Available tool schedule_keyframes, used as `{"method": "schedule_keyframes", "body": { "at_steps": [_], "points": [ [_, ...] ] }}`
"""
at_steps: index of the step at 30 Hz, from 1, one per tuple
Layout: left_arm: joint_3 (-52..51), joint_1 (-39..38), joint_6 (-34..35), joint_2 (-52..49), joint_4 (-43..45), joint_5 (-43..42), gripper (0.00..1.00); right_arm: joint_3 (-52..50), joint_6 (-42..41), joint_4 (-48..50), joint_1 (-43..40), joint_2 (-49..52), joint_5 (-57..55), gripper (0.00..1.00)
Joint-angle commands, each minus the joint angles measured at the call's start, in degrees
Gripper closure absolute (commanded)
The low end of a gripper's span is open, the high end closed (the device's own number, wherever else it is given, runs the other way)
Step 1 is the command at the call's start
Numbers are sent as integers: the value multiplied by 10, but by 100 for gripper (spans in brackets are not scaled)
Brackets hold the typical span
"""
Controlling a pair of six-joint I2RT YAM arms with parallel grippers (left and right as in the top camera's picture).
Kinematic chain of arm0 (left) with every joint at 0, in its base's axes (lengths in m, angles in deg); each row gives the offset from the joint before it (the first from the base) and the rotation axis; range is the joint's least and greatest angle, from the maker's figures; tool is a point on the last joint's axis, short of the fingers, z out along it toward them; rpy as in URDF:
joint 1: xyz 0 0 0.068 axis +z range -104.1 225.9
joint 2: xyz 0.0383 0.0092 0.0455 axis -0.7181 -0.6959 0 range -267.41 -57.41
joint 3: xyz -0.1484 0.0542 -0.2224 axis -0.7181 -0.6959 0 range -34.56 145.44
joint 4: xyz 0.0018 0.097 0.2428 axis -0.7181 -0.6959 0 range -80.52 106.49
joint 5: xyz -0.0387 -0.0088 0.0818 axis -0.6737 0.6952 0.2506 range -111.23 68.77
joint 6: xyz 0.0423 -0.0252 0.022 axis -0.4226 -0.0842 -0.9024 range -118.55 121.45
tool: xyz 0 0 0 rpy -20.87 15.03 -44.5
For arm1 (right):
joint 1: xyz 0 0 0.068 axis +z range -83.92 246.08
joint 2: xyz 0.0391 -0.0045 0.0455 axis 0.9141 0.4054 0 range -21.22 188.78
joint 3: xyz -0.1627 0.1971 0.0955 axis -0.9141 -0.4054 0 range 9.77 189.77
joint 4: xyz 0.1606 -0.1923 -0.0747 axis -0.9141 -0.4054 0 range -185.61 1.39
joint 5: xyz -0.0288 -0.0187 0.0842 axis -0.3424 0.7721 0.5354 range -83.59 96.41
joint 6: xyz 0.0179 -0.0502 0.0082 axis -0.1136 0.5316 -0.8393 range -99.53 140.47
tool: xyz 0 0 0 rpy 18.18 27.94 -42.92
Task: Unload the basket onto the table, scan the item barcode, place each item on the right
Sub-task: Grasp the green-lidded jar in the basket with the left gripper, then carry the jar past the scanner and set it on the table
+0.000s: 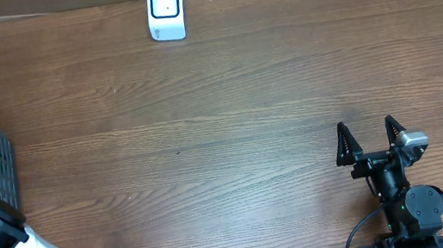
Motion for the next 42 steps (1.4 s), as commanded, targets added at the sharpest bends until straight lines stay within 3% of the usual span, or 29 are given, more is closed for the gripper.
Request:
{"method": "schedule_keyframes", "body": {
  "at_steps": [1, 16, 25, 30, 34, 42],
  "points": [
    [63, -1, 32, -1, -22, 6, 48, -6, 0, 3, -2, -5, 1, 0],
    [434, -2, 225, 38, -198, -5, 49, -6, 0, 3, -2, -5, 1, 0],
    [472, -26, 257, 162, -213, -138, 49, -6, 0, 3, -2, -5, 1, 0],
    [472, -117, 248, 196, -270, -155, 48, -6, 0, 3, -2, -5, 1, 0],
    [456, -226, 201, 191, -294, -148, 49, -6, 0, 3, -2, -5, 1, 0],
    [344, -443, 195, 152, -294, -54, 51, -6, 0, 3, -2, -5, 1, 0]
  ]
}}
